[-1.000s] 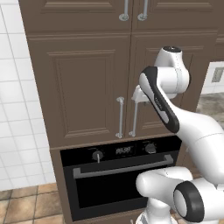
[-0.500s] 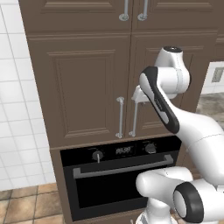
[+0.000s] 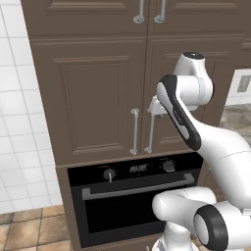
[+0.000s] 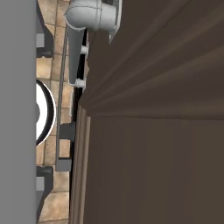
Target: Open the cabinet. Pick the sponge and place it next to the sink. Then close the cabinet.
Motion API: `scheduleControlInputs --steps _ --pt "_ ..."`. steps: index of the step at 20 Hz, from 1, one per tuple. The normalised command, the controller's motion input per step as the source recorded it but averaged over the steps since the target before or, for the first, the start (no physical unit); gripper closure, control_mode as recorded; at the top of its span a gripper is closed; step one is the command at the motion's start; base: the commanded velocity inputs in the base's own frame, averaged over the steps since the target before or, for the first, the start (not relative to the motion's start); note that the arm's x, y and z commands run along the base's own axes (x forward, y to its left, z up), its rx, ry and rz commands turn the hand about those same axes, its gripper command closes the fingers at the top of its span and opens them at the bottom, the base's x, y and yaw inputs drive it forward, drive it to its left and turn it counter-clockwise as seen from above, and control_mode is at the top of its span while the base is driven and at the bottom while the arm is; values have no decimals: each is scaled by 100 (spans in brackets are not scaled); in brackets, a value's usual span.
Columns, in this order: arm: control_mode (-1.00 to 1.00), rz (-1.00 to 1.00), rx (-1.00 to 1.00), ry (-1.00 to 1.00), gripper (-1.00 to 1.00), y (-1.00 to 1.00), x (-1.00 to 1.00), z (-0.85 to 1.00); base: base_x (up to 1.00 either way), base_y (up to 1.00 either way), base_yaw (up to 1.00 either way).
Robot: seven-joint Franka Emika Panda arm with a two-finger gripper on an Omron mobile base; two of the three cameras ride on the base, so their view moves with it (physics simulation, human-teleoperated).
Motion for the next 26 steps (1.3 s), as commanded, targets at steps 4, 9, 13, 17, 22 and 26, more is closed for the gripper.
scheduleControlInputs --steps 4,9,13,17,22,26 --pt "-100 0 0 0 -100 0 0 0 0 0 0" --pt "-100 0 0 0 -100 0 0 0 0 0 0" --pt "100 0 0 0 -100 0 0 0 0 0 0" --pt "100 0 0 0 -100 0 0 0 -24 1 0" --pt "100 0 0 0 -100 0 0 0 -56 0 0" --pt "100 0 0 0 -100 0 0 0 -29 10 2"
